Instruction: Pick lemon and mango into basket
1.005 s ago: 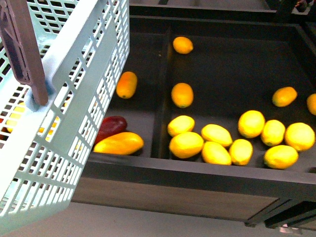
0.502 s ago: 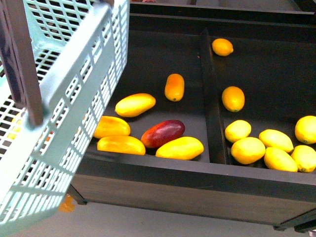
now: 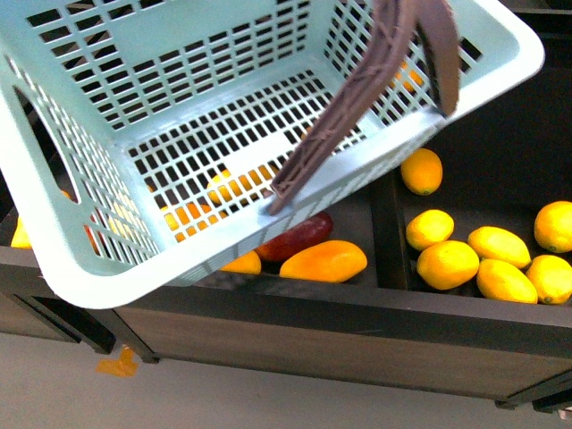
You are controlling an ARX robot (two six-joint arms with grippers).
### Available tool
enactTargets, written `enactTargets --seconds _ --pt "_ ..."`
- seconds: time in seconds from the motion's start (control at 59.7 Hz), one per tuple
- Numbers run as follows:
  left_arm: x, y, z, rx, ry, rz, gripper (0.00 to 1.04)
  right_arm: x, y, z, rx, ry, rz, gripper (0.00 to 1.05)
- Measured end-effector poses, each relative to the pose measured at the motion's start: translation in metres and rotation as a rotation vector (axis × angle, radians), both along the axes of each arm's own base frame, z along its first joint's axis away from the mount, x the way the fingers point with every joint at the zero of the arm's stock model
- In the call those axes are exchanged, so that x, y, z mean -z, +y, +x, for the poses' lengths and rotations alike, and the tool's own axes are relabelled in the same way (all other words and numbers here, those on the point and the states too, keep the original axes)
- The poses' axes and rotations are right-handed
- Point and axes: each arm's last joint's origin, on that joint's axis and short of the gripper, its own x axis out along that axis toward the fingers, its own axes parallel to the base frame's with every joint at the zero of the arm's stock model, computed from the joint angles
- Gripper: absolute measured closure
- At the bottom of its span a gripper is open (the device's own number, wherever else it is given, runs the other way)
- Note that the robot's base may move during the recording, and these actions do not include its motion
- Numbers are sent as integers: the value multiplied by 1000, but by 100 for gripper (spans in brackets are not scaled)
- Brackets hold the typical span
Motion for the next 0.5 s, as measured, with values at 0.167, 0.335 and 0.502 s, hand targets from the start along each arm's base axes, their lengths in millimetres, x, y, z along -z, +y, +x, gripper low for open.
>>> enactTargets --seconds 0.167,0.335,0.502 --pt "7 -20 -4 92 -9 -9 100 0 0 0 0 0 0 9" --pt "7 -21 -4 97 -12 -6 100 0 0 0 0 0 0 9" --pt "7 -21 -4 94 -13 -4 100 0 0 0 0 0 0 9"
